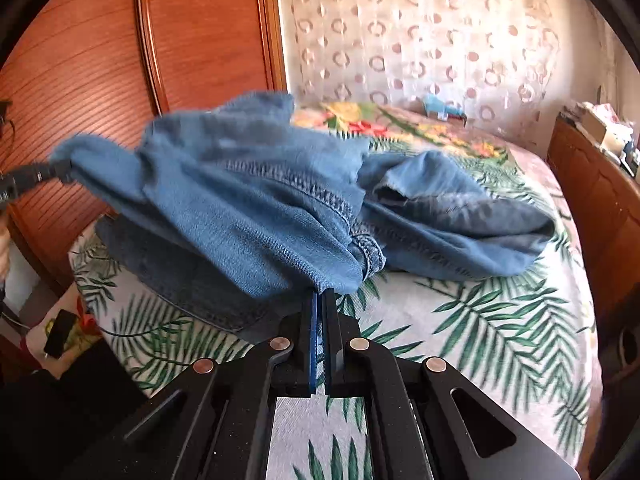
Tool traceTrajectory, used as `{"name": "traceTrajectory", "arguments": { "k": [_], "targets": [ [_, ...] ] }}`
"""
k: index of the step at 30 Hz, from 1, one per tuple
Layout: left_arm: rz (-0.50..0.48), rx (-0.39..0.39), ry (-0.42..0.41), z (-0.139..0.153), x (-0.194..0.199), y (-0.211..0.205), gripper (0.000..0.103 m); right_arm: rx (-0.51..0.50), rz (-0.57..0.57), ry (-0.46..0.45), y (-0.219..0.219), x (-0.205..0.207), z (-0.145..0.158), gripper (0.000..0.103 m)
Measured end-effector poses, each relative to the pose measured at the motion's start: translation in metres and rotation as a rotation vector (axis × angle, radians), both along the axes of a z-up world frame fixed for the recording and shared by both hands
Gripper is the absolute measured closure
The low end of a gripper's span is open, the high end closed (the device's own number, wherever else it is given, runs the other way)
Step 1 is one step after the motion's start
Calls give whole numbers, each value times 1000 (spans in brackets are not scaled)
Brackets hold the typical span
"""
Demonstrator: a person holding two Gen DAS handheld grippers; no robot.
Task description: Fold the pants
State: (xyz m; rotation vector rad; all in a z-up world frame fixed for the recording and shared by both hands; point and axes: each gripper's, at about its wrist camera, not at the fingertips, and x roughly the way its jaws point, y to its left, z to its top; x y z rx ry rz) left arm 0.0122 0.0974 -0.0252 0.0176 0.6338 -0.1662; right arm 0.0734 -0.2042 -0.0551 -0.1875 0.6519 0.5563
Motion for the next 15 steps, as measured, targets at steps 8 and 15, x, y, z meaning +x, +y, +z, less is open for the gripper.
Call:
{"name": "traceTrajectory", "arguments": {
  "k": [8,15],
  "targets": [
    [26,-5,122,-37,-5,4,85,-2,17,86,-5,-10,-15,93],
    [76,-14,83,-23,3,19,52,22,-8,27,-9,-18,18,62]
  ]
}}
